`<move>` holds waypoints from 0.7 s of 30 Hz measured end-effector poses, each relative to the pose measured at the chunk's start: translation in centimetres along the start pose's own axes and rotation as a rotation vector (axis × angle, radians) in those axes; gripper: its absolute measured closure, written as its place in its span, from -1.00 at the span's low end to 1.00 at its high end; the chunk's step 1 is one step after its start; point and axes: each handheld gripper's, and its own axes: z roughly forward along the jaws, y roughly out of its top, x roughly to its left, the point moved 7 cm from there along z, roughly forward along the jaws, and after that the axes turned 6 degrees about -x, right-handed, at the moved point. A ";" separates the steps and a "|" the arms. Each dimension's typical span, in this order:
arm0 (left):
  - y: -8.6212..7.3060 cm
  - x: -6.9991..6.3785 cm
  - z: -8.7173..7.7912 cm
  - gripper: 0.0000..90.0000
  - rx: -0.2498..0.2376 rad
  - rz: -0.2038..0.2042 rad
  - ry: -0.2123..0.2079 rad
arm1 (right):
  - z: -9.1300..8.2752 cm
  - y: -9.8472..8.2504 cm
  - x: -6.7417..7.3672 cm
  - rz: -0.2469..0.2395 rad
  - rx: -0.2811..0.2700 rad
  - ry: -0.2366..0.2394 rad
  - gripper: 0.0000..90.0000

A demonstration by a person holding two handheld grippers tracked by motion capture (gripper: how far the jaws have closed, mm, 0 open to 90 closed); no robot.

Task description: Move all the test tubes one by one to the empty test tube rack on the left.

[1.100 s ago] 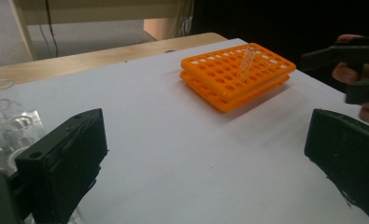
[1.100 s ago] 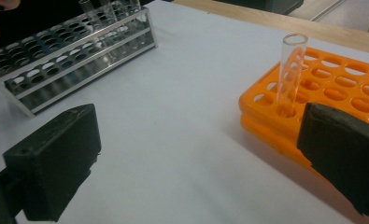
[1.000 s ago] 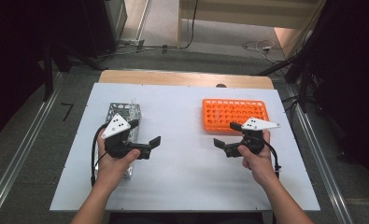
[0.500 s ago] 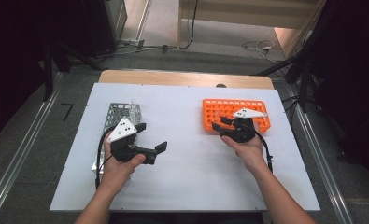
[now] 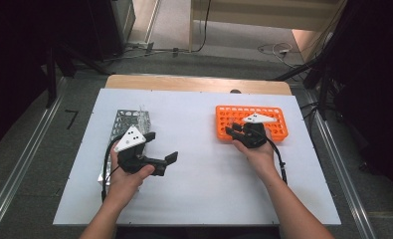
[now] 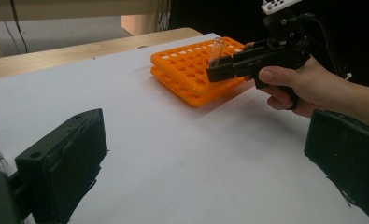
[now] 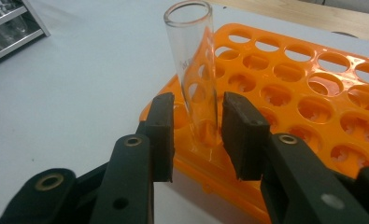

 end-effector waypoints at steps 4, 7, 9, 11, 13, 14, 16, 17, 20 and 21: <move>0.0 0.0 0.1 -1.00 0.002 0.000 -0.001 | 0.3 -0.1 -0.1 -0.009 -0.007 -0.015 0.43; 0.0 0.0 0.1 -1.00 0.003 0.001 0.000 | 0.4 0.0 -0.2 -0.014 -0.016 -0.031 0.50; 0.0 0.0 0.1 -1.00 0.003 0.002 0.002 | 0.5 0.0 -0.2 -0.029 -0.020 -0.040 0.59; 0.0 0.0 0.1 -1.00 0.001 0.000 0.000 | 0.5 0.0 -0.1 -0.034 -0.022 -0.044 0.64; 0.0 0.0 0.0 -1.00 0.002 0.002 0.003 | 0.5 -0.1 -0.2 -0.035 -0.022 -0.039 0.64; 0.0 0.0 0.0 -1.00 0.002 0.001 0.002 | 0.4 0.0 -0.2 -0.029 -0.022 -0.036 0.65; 0.0 0.0 0.0 -1.00 0.002 0.001 0.002 | 0.3 0.1 -0.2 -0.018 -0.026 -0.026 0.65; 0.0 -0.1 0.1 -1.00 0.003 0.002 0.002 | 0.2 0.2 -0.3 -0.012 -0.032 -0.022 0.65; 0.0 -0.1 0.1 -1.00 0.003 0.003 0.000 | -0.2 0.6 -0.3 -0.008 -0.048 -0.021 0.65; 0.0 -0.1 0.1 -1.00 0.002 0.003 -0.001 | -0.4 0.7 -0.4 -0.010 -0.053 -0.022 0.65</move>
